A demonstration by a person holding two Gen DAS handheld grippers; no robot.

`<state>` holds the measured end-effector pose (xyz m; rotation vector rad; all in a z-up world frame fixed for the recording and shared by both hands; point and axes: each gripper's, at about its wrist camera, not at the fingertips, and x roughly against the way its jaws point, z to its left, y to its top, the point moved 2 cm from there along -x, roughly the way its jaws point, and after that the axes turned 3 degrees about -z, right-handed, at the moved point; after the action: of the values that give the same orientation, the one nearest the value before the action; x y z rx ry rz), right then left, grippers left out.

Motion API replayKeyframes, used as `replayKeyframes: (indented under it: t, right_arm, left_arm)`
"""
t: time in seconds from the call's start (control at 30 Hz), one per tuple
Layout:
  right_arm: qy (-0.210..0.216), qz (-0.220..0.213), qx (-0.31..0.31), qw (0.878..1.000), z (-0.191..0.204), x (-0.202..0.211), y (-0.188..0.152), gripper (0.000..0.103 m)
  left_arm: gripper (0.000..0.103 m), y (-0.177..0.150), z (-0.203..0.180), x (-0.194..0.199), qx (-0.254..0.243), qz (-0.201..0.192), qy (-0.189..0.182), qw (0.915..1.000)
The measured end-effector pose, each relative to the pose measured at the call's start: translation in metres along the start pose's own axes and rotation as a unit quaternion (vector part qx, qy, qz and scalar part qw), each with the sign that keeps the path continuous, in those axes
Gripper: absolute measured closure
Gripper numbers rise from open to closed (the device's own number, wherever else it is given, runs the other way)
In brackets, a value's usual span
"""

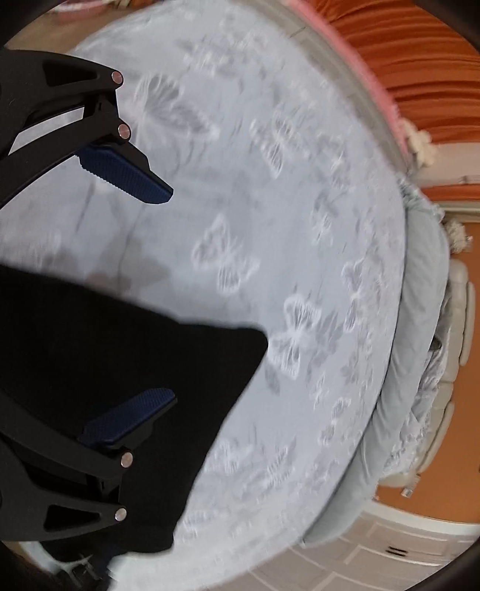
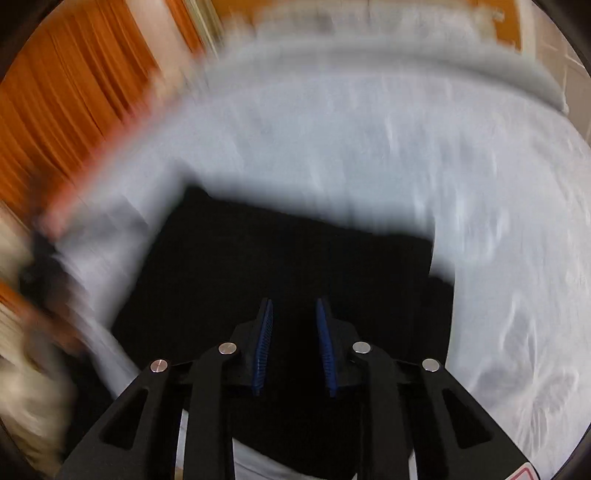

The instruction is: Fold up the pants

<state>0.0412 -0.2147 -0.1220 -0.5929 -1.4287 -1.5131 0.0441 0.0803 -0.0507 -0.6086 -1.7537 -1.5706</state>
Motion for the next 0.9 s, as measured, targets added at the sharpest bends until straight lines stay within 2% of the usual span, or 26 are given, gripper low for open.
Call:
replayKeyframes:
  t: [0.07, 0.1, 0.13, 0.17, 0.2, 0.3, 0.37, 0.47, 0.5, 0.53, 0.57, 0.6, 0.73, 0.77, 0.8, 0.83, 0.87, 0.9]
  right_arm:
    - [0.011, -0.023, -0.008, 1.000, -0.003, 0.013, -0.001, 0.081]
    - [0.017, -0.034, -0.013, 0.999, -0.005, 0.029, 0.000, 0.072]
    - [0.016, -0.056, -0.020, 0.998, -0.008, 0.044, -0.001, 0.056]
    - [0.016, -0.077, -0.032, 0.996, -0.015, 0.064, -0.009, 0.050]
    - [0.019, -0.080, -0.039, 0.996, -0.018, 0.071, -0.013, 0.043]
    - [0.081, -0.051, -0.081, 0.992, -0.034, 0.073, -0.033, 0.043]
    - [0.111, -0.013, -0.108, 0.988, -0.041, 0.060, -0.045, 0.043]
    - [0.120, 0.006, -0.111, 0.987, -0.036, 0.042, -0.049, 0.042]
    - [0.129, 0.007, -0.120, 0.984, -0.037, 0.038, -0.049, 0.048]
    - [0.134, 0.003, -0.129, 0.983, -0.039, 0.036, -0.048, 0.077]
    - [0.127, 0.006, -0.127, 0.984, -0.039, 0.036, -0.045, 0.079]
    - [0.119, -0.003, -0.120, 0.986, -0.037, 0.042, -0.041, 0.085]
    - [0.099, -0.073, -0.065, 0.990, -0.021, 0.094, -0.033, 0.087]
    - [0.073, -0.070, -0.056, 0.993, -0.023, 0.093, -0.035, 0.085]
    - [0.026, -0.040, -0.047, 0.998, -0.030, 0.076, -0.041, 0.083]
    - [-0.001, 0.007, -0.060, 0.998, -0.041, 0.051, -0.050, 0.078]
    - [0.009, 0.019, -0.075, 0.997, -0.045, 0.043, -0.053, 0.077]
    - [0.030, 0.000, -0.084, 0.996, -0.047, 0.057, -0.049, 0.077]
  left_arm:
    - [0.005, -0.001, 0.003, -0.001, -0.015, 0.002, 0.022, 0.9997]
    - [0.005, -0.001, 0.005, 0.000, -0.019, 0.003, 0.024, 0.9995]
    - [0.005, -0.002, 0.008, 0.002, -0.020, 0.003, 0.021, 0.9996]
    - [0.005, -0.003, 0.012, 0.007, -0.021, 0.001, 0.013, 0.9997]
    - [0.005, -0.004, 0.014, 0.010, -0.023, -0.002, 0.009, 0.9997]
    - [0.005, -0.012, 0.020, 0.019, -0.038, -0.009, 0.001, 0.9993]
    - [0.005, -0.017, 0.021, 0.020, -0.044, -0.004, -0.001, 0.9990]
    - [0.005, -0.025, 0.021, 0.018, -0.048, 0.007, -0.008, 0.9988]
    - [0.005, -0.027, 0.020, 0.018, -0.049, 0.010, -0.010, 0.9987]
    - [0.005, -0.028, 0.019, 0.017, -0.050, 0.014, -0.012, 0.9986]
    - [0.005, -0.028, 0.017, 0.016, -0.050, 0.017, -0.014, 0.9985]
    - [0.005, -0.028, 0.016, 0.017, -0.050, 0.017, -0.017, 0.9985]
    - [0.005, -0.029, 0.008, 0.025, -0.060, 0.001, -0.019, 0.9980]
    - [0.005, -0.031, 0.005, 0.025, -0.070, -0.002, -0.011, 0.9975]
    - [0.005, -0.033, 0.003, 0.022, -0.079, -0.001, -0.002, 0.9969]
    - [0.005, -0.038, -0.002, 0.016, -0.094, 0.008, 0.012, 0.9954]
    - [0.005, -0.042, -0.005, 0.009, -0.107, 0.018, 0.014, 0.9940]
    - [0.005, -0.044, -0.006, 0.007, -0.111, 0.023, 0.015, 0.9935]
